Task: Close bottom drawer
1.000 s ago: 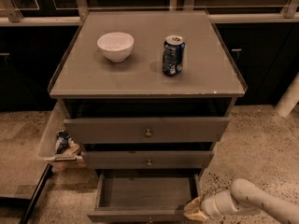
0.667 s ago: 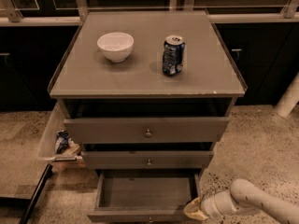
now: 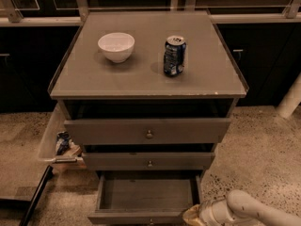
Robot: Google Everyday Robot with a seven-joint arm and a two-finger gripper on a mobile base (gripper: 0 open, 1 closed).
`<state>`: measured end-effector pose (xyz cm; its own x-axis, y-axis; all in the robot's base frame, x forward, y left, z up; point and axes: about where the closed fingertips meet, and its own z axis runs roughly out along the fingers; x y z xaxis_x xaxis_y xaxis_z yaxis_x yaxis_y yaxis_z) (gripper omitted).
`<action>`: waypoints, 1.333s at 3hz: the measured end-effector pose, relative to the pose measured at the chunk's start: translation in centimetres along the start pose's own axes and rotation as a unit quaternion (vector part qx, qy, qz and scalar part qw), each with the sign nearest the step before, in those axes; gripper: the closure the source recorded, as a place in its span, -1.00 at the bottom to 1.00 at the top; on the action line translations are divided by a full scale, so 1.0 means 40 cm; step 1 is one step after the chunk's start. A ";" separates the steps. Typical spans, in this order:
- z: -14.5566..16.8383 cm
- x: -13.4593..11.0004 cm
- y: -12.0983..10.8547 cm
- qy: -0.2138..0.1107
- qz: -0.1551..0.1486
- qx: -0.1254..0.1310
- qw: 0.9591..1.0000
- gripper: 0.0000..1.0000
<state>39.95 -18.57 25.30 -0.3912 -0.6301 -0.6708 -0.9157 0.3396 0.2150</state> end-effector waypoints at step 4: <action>0.212 0.123 -0.036 -0.008 -0.023 0.035 0.999 0.63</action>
Offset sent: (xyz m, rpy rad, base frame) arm 0.0009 0.0139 -0.1168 -0.0252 -0.0864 -0.0428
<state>40.14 -16.23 15.67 -0.3471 -0.6355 -0.6897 -0.9237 0.3588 0.1343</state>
